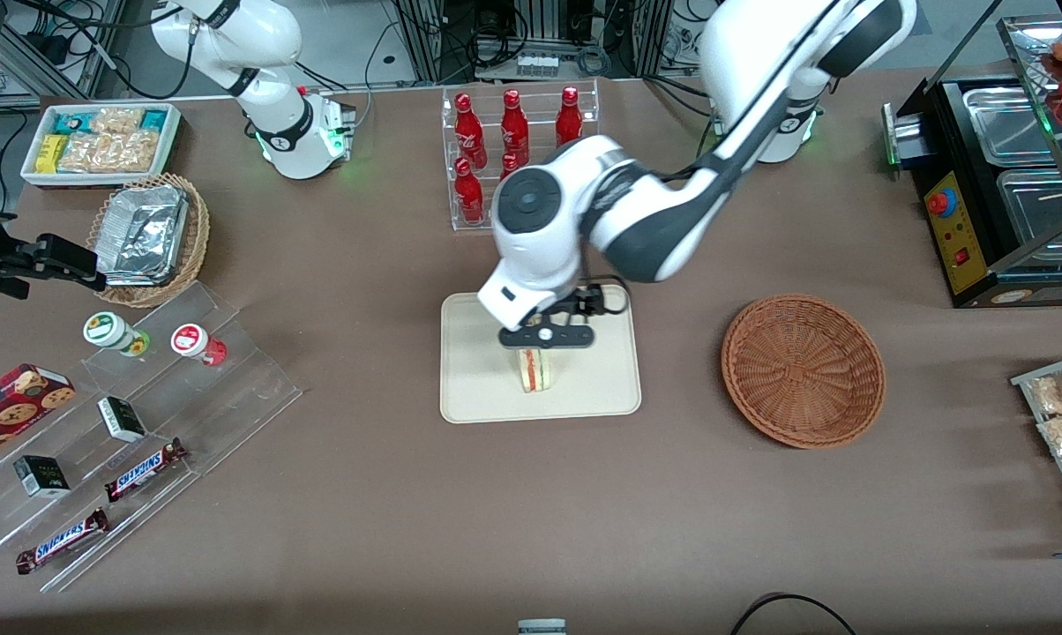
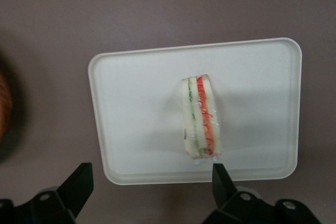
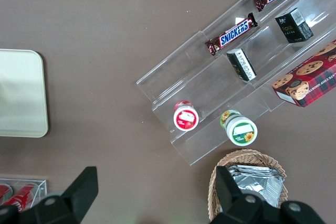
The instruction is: Place sandwich from basket to tray
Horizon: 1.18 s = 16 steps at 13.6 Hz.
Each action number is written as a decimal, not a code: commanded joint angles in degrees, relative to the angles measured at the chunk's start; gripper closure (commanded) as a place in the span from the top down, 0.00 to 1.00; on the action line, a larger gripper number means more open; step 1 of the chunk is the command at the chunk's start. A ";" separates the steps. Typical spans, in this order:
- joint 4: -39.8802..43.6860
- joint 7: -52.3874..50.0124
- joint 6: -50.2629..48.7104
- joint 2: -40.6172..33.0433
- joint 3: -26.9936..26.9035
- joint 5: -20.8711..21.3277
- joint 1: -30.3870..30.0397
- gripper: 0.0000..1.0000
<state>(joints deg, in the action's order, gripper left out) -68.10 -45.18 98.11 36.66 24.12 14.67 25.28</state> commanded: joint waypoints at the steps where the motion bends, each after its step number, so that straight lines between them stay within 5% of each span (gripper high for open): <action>1: -1.50 4.31 -3.18 -4.04 -0.13 -3.76 -5.13 1.00; 11: -6.51 12.81 -7.57 -12.22 -0.30 -5.79 -22.36 1.00; 16: -8.53 13.54 -10.04 -13.89 -0.39 -5.00 -26.24 1.00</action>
<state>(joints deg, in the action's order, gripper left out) -73.17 -32.26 88.40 25.62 23.60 9.88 0.41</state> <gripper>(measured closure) 0.000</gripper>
